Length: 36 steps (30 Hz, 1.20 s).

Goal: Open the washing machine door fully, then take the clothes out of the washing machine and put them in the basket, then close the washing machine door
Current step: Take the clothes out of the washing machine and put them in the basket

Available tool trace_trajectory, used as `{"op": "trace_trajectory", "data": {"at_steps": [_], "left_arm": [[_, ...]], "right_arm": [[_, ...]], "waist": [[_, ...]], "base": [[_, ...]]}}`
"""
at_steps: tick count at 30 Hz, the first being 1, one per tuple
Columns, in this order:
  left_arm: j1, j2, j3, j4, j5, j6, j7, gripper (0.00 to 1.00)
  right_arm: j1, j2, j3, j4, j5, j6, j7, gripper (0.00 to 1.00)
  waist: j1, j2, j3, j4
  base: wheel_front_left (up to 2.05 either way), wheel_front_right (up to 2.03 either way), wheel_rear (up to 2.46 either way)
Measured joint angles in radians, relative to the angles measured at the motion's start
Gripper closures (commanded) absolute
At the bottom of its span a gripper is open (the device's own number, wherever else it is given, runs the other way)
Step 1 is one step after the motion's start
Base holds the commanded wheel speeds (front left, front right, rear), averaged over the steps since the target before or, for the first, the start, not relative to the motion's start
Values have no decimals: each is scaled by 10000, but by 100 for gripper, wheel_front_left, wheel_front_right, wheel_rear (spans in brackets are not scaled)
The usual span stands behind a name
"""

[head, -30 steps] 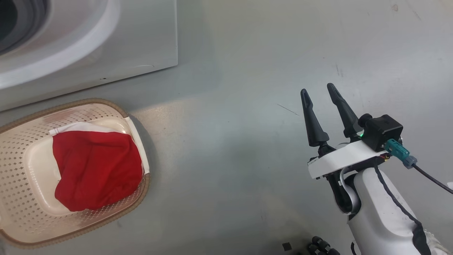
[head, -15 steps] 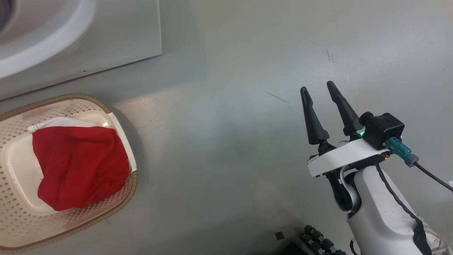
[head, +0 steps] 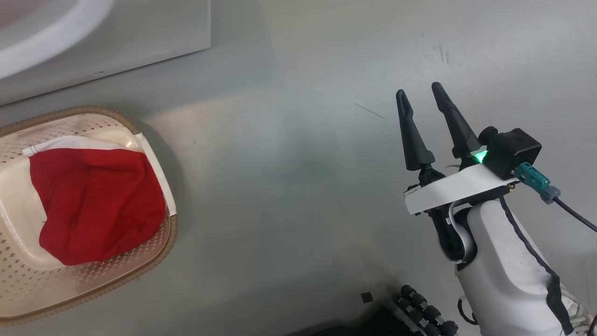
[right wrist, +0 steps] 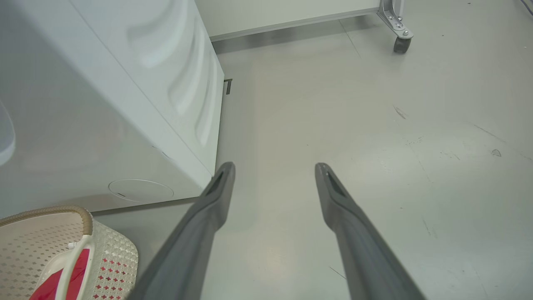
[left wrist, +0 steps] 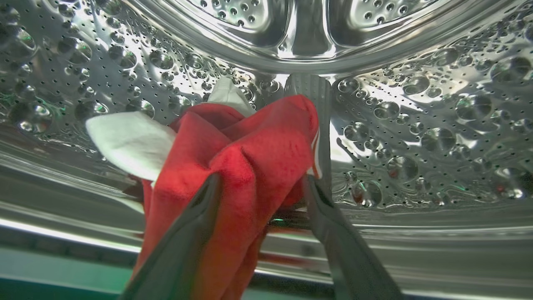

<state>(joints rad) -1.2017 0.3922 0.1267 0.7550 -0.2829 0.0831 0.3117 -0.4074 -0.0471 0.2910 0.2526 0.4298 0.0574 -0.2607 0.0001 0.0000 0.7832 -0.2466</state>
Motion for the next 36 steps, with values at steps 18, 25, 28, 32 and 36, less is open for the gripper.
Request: {"op": "trace_trajectory", "data": {"at_steps": [18, 25, 28, 32, 36], "left_arm": [[-23, -621, -86, 514, -27, -130, -1304, 100], [870, -1478, -270, 823, -144, -454, -2393, 100], [1056, -1701, -290, 943, -228, -546, -2786, 100], [1343, -1942, -355, 1081, -337, -713, -3308, 100], [1712, -2188, -385, 1269, -357, -811, -3728, 100]], "right_arm": [[-174, -4, -410, 140, -31, -86, 0, 0], [-170, -4, -610, 332, -290, -86, 0, 0], [-147, -6, -717, 451, -470, -82, 0, 0], [-114, -6, -802, 573, -554, -75, 0, 0], [71, -8, -905, 698, -650, -73, 0, 0]], "waist": [[-1, 0, -368, 204], [-1, 0, -834, 479], [-1, 0, -1073, 619], [-1, 0, -1423, 798], [-1, 0, -1802, 967]], "base": [[0, 0, 0], [0, 0, 0], [0, 0, 0], [0, 0, 0], [0, 0, 0]]}}
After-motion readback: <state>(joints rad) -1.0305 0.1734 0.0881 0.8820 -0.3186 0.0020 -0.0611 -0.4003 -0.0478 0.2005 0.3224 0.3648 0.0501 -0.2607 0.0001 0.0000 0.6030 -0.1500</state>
